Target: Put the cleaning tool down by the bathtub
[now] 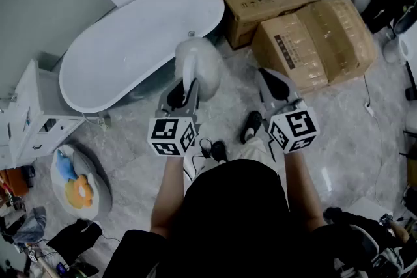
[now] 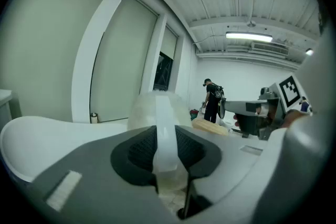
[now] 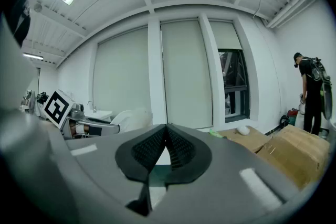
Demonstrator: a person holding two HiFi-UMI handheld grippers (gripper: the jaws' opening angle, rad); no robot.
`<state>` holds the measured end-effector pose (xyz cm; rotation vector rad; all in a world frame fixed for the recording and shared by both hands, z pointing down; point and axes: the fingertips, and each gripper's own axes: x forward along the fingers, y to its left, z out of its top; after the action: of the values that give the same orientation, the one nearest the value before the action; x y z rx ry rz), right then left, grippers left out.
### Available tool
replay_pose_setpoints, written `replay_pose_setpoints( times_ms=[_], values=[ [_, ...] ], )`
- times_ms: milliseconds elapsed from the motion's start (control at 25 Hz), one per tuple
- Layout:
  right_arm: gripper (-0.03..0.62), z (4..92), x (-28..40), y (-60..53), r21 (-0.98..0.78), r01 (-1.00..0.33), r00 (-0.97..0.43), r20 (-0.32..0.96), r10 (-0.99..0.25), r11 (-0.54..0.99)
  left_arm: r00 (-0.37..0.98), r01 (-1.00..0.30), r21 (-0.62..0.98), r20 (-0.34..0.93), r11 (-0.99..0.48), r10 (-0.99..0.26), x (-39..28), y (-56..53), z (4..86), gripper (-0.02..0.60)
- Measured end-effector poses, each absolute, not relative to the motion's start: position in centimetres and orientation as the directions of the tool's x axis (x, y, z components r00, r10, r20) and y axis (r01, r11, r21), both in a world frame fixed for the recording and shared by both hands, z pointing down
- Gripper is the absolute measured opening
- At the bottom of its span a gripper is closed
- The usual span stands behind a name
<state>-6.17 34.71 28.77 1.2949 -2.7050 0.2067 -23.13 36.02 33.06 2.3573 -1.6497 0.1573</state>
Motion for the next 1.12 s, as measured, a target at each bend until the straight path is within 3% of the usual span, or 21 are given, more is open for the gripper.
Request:
replay_pose_setpoints(
  times_ms=[640, 1120],
  values=[
    [0.008, 27.7, -5.5, 37.7, -0.104, -0.799, -0.601, 0.152, -0.785, 0.592, 0.392, -0.916, 0.172, 0.206, -0.361, -0.897, -22.5, 38.3, 30.9, 0.091],
    [0.008, 29.5, -4.0, 35.6, -0.076, -0.803, -0.590, 0.233, -0.773, 0.590, 0.399, -0.913, 0.191, 0.231, -0.360, -0.887, -21.2, 35.8, 32.4, 0.092]
  ],
)
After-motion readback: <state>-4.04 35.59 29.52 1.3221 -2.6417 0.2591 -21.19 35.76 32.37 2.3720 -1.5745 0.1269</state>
